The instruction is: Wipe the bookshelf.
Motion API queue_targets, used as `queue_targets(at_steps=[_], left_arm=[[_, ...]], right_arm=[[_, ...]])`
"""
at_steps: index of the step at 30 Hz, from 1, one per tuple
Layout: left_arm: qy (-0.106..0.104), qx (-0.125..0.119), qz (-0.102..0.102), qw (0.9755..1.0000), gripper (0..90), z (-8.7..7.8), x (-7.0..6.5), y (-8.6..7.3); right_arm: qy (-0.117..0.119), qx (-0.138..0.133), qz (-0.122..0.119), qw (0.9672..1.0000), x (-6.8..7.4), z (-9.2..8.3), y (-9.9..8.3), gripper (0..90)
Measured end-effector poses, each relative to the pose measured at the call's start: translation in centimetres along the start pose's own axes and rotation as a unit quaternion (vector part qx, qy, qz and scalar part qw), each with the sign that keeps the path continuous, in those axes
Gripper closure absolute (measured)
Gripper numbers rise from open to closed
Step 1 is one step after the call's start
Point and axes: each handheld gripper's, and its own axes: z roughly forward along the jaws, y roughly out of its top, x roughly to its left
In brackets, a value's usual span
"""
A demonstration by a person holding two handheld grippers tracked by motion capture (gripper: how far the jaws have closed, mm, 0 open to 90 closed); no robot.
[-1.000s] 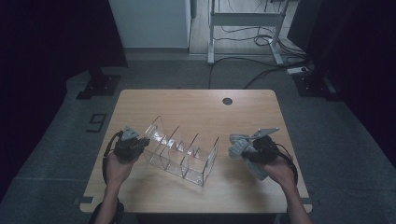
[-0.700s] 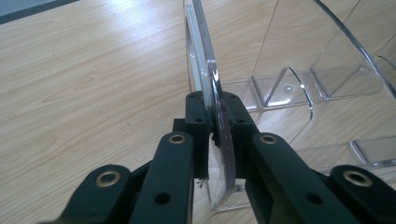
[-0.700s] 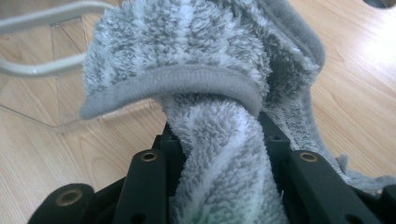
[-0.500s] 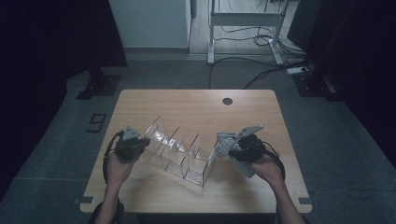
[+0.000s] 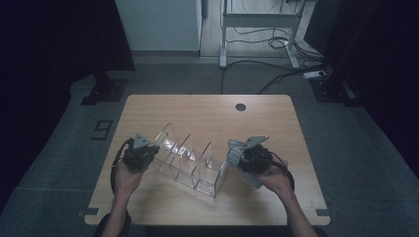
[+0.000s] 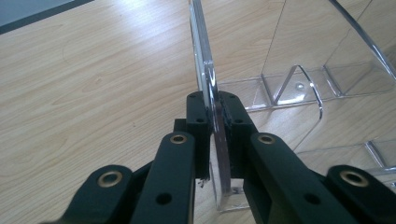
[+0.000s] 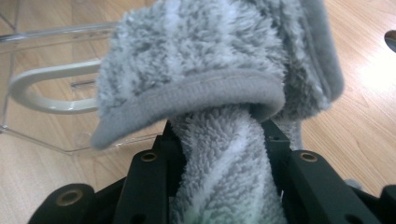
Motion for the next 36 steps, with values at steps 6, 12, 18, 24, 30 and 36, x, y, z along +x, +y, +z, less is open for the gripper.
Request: queue_targets(at_steps=[6, 12, 18, 24, 30, 36], left_arm=[[0.004, 0.001, 0.0, 1.0, 84.4, 0.1, -0.1, 0.1], [0.004, 0.003, -0.001, 1.0, 84.3, 0.1, -0.2, 0.1], [0.014, 0.008, -0.002, 0.9999, 84.1, 0.2, -0.5, 0.2], [0.018, 0.009, -0.004, 0.9998, 84.0, 0.3, -0.6, 0.2], [0.019, 0.009, -0.007, 0.9997, 84.0, 0.3, -0.6, 0.3], [0.02, 0.009, -0.008, 0.9997, 84.0, 0.3, -0.7, 0.2]], right_arm=[[0.0, 0.001, -0.013, 0.9999, 0.8, -0.4, 0.0, 63.0], [0.002, 0.002, -0.024, 0.9997, 1.5, -0.8, -0.2, 62.9], [0.0, 0.008, -0.034, 0.9994, 2.4, -1.1, -0.2, 62.9], [0.007, 0.009, -0.042, 0.999, 3.0, -1.3, -0.2, 63.0], [0.024, 0.007, -0.049, 0.9985, 3.9, -1.4, -0.1, 63.0], [0.036, 0.004, -0.059, 0.9976, 4.8, -1.8, -0.2, 63.0]])
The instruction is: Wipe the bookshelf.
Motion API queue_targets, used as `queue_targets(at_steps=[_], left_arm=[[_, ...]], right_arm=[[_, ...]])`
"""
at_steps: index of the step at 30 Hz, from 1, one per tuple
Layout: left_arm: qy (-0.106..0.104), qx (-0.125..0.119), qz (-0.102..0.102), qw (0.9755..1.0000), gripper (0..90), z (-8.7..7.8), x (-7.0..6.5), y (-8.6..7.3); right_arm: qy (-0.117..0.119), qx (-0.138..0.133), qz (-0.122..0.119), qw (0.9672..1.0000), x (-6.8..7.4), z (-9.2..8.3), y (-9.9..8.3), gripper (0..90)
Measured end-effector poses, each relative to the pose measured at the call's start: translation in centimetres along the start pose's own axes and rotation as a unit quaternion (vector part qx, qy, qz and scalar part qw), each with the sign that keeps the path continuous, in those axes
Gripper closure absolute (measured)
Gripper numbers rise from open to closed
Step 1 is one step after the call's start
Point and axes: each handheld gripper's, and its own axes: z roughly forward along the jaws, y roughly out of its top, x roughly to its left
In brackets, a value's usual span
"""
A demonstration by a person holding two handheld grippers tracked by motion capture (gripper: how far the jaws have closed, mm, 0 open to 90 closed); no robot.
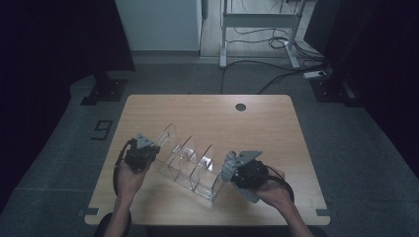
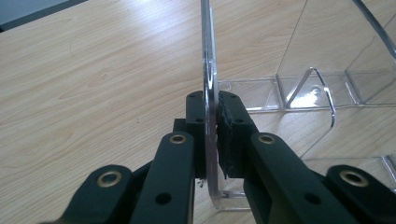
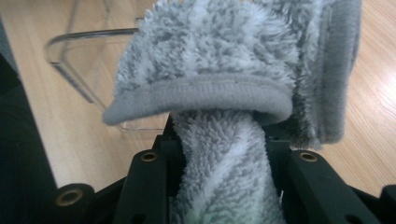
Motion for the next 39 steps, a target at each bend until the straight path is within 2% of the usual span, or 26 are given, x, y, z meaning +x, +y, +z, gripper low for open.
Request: queue_targets(at_steps=[9, 20, 21, 22, 24, 31, 39], left_arm=[[0.0, 0.001, -0.001, 1.0, 84.0, 0.0, 0.0, 0.0], [0.003, 0.004, -0.004, 1.0, 84.0, 0.0, -0.1, 0.0], [0.003, 0.004, -0.005, 1.0, 83.9, 0.0, -0.1, 0.0], [0.003, 0.004, -0.006, 1.0, 84.0, 0.0, -0.1, 0.0], [0.002, 0.003, -0.007, 1.0, 84.0, 0.0, -0.1, 0.0], [-0.003, 0.002, -0.01, 0.9999, 83.9, -0.1, 0.1, -0.1], [-0.015, 0.0, -0.013, 0.9998, 83.7, -0.1, 0.4, -0.1]], right_arm=[[0.019, 0.001, -0.019, 0.9996, 1.7, -0.4, 0.2, 63.0], [0.041, 0.002, -0.028, 0.9988, 3.2, -0.8, 0.1, 63.0], [0.049, 0.003, -0.027, 0.9984, 3.3, -0.9, 0.1, 63.1], [0.067, -0.004, -0.028, 0.9973, 3.6, -1.0, 0.1, 63.1], [0.06, 0.002, -0.032, 0.9977, 3.8, -1.0, 0.2, 63.1], [0.072, 0.004, -0.019, 0.9972, 3.3, -0.4, -0.2, 63.3], [0.079, 0.038, -0.01, 0.9961, 3.0, 1.9, -1.0, 63.4]])
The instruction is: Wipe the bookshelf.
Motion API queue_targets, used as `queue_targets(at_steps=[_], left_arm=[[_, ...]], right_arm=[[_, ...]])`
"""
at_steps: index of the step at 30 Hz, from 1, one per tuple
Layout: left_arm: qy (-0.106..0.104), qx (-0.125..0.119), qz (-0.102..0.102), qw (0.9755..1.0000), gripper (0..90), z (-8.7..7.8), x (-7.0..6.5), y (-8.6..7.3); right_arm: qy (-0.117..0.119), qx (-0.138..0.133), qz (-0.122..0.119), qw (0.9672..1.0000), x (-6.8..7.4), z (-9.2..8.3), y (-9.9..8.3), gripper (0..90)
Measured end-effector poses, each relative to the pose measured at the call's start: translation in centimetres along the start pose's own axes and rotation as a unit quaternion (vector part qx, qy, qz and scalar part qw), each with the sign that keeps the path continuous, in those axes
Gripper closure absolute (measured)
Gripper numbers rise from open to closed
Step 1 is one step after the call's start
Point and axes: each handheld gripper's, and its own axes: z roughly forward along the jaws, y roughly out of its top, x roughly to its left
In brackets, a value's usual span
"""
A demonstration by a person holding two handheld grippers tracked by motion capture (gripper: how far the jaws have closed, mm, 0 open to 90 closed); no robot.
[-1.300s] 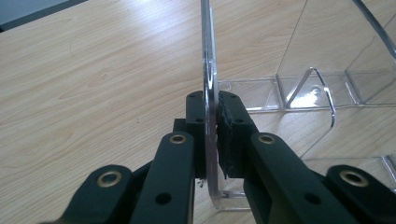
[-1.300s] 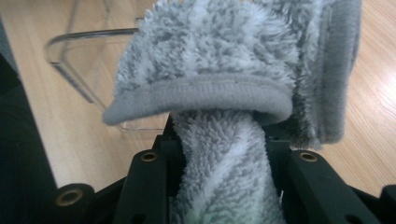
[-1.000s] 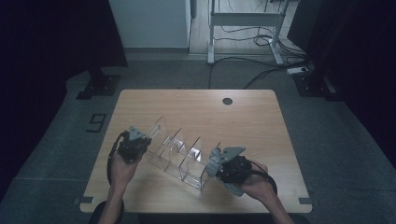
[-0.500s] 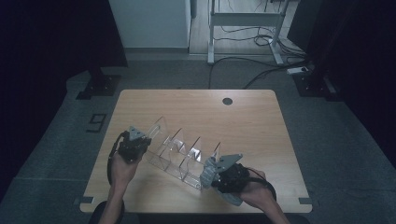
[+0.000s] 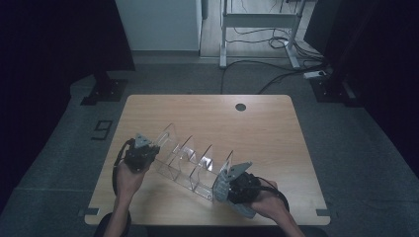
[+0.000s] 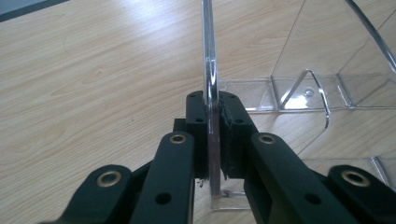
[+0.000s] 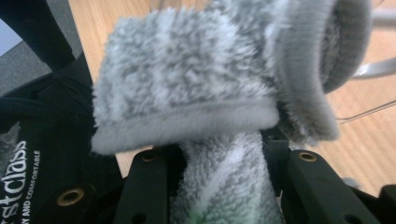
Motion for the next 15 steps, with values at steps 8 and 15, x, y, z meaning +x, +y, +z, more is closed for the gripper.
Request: queue_targets(at_steps=[8, 15], left_arm=[[-0.003, 0.001, 0.003, 1.0, 83.7, -0.1, 0.1, -0.1], [-0.024, -0.004, 0.006, 0.9997, 85.0, -0.2, 0.5, -0.3]], right_arm=[[0.005, 0.027, 0.008, 0.9996, -0.4, 2.1, -0.7, 63.3], [-0.007, 0.021, 0.023, 0.9995, -1.3, 1.8, -1.0, 63.3]])
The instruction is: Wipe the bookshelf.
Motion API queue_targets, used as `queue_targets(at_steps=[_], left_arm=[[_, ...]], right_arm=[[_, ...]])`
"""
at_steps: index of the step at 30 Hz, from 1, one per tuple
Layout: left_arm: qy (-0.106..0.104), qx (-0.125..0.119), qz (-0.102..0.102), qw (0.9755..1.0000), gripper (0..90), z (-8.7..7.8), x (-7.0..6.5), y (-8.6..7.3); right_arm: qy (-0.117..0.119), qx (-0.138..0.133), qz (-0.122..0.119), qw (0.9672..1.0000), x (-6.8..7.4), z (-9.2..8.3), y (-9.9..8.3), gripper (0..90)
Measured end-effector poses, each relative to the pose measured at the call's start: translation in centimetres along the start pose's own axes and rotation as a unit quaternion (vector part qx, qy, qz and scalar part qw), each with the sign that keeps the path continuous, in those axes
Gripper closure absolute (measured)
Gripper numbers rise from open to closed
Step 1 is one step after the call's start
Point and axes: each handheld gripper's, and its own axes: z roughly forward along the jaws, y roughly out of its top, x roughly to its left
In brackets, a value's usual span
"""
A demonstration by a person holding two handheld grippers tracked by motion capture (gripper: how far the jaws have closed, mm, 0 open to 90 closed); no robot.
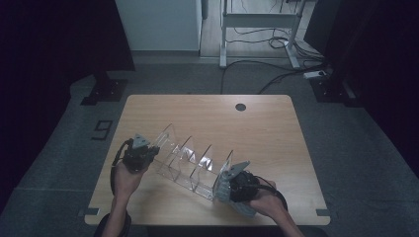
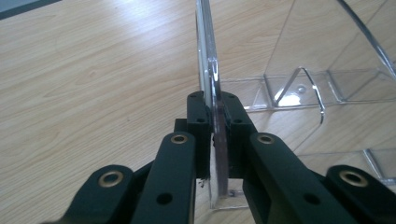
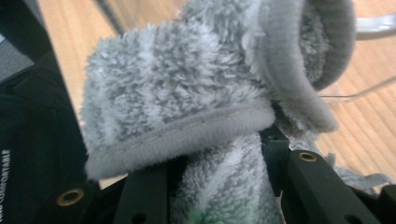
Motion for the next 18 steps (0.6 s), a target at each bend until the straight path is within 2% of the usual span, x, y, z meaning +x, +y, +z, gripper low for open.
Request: queue_targets(at_steps=[7, 8, 18], left_arm=[[-0.002, 0.0, 0.0, 1.0, 85.1, 0.0, 0.0, 0.0], [-0.002, 0.0, 0.0, 1.0, 85.1, 0.0, 0.0, 0.0], [-0.001, 0.002, 0.0, 1.0, 85.1, 0.0, 0.0, 0.0]], right_arm=[[-0.018, -0.007, 0.025, 0.9995, -1.3, -0.2, -0.1, 63.4], [-0.028, -0.01, 0.032, 0.999, -1.9, -0.2, -0.1, 63.4], [-0.053, -0.02, 0.069, 0.9961, -4.4, -0.2, -0.3, 63.5]])
